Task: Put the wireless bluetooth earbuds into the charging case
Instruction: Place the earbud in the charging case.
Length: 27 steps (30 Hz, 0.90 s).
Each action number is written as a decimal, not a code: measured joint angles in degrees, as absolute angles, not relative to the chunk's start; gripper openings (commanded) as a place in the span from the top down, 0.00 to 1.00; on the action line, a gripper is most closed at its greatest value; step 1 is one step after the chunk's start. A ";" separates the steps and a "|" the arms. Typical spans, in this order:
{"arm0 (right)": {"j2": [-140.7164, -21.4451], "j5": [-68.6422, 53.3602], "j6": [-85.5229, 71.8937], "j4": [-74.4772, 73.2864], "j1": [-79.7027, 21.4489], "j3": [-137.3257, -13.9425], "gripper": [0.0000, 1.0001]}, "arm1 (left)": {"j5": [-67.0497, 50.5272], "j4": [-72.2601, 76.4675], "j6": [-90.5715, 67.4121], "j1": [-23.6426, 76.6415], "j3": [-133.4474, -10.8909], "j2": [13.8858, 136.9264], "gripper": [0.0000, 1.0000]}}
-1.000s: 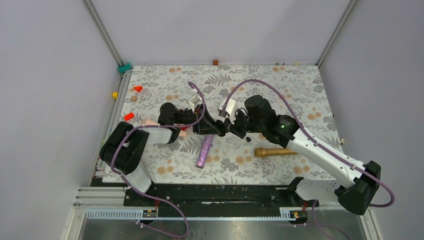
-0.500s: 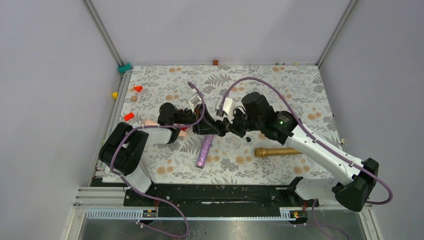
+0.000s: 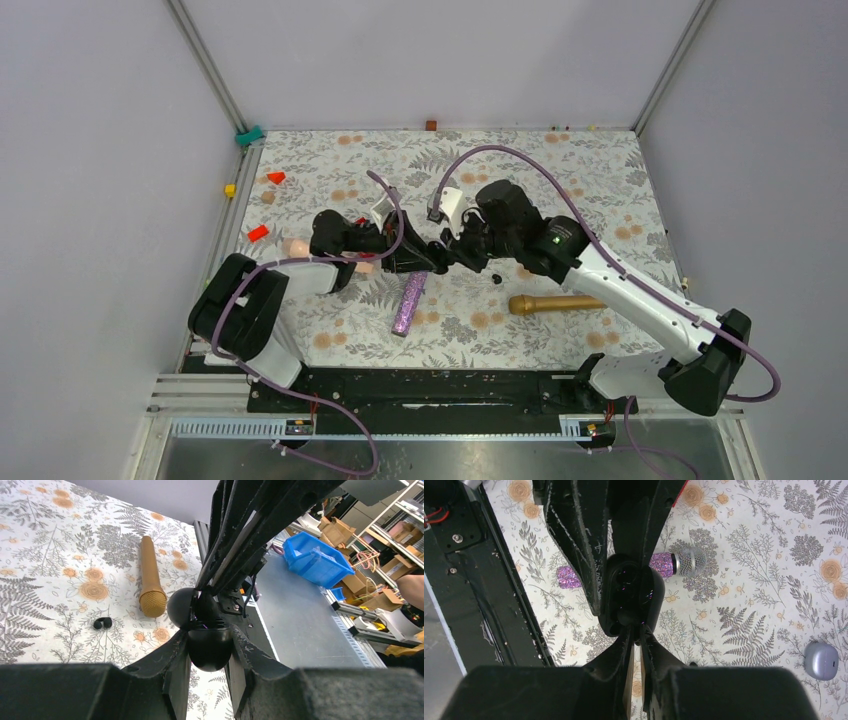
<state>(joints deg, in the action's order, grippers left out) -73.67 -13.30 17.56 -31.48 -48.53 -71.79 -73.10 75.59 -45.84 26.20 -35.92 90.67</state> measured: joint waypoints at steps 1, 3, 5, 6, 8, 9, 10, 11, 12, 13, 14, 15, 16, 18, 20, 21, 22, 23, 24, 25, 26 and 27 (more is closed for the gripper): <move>-73.71 -12.97 17.10 -31.51 -48.58 -72.03 0.87 | -72.93 75.50 -45.47 26.17 -35.90 90.45 0.92; -73.78 -12.60 16.10 -31.53 -48.60 -72.40 0.88 | -72.75 75.50 -44.82 26.17 -35.88 90.13 0.92; -73.78 -12.64 15.00 -31.64 -48.60 -72.55 0.88 | -72.75 75.50 -44.29 26.15 -35.83 89.95 0.92; -73.78 -12.64 14.94 -31.66 -48.60 -72.58 0.88 | -72.77 75.50 -43.97 26.15 -35.81 89.93 0.91; -73.78 -13.10 14.39 -31.92 -48.60 -72.71 0.88 | -72.79 75.48 -43.51 26.17 -35.57 89.69 0.91; -73.78 -13.28 14.24 -32.01 -48.60 -72.77 0.88 | -72.82 75.48 -43.31 26.17 -35.40 89.45 0.91; -73.78 -13.61 14.13 -32.12 -48.60 -72.84 0.89 | -72.84 75.48 -43.18 26.17 -35.24 89.21 0.91; -73.78 -14.00 14.09 -32.23 -48.60 -72.93 0.89 | -72.90 75.46 -42.96 26.17 -35.09 88.92 0.91; -73.73 -14.52 14.09 -32.32 -48.60 -72.93 0.89 | -73.06 75.37 -42.76 26.17 -35.00 88.64 0.90; -73.65 -14.79 14.11 -32.34 -48.60 -72.93 0.89 | -73.32 75.09 -42.37 26.15 -34.94 88.31 0.90; -73.49 -15.35 14.11 -32.34 -48.60 -72.93 0.89 | -73.41 75.00 -41.95 26.15 -34.83 88.01 0.90; -73.23 -16.23 14.11 -32.36 -48.60 -72.93 0.90 | -73.38 74.87 -41.56 26.15 -34.63 87.66 0.90; -72.95 -16.97 14.13 -32.34 -48.62 -72.88 0.90 | -73.47 74.78 -41.19 26.15 -34.52 87.29 0.89; -72.12 -18.17 14.11 -32.14 -48.64 -72.53 0.90 | -73.67 74.65 -40.27 26.17 -34.37 86.21 0.89; -71.33 -19.09 14.11 -31.53 -48.64 -72.16 0.91 | -73.91 74.63 -39.51 26.17 -34.35 85.19 0.88; -71.05 -19.27 14.09 -31.24 -48.66 -72.01 0.91 | -73.91 74.63 -39.16 26.17 -34.35 84.79 0.88; -70.81 -19.42 14.06 -30.83 -48.66 -71.81 0.91 | -73.93 74.61 -38.79 26.15 -34.35 84.42 0.88; -70.50 -19.53 14.04 -30.26 -48.66 -71.46 0.91 | -73.97 74.61 -38.50 26.11 -34.30 84.20 0.88; -70.32 -19.53 14.02 -29.87 -48.66 -71.20 0.91 | -73.97 74.63 -38.22 26.06 -34.22 84.03 0.87; -70.15 -19.44 13.98 -29.28 -48.73 -70.76 0.91 | -73.95 74.63 -37.93 26.00 -34.09 83.92 0.87; -70.04 -19.22 13.96 -28.73 -48.77 -70.32 0.91 | -74.04 74.61 -37.76 25.91 -34.00 83.88 0.87; -70.02 -19.00 13.93 -28.25 -48.82 -69.95 0.91 | -74.13 74.46 -37.60 25.80 -33.93 83.88 0.87</move>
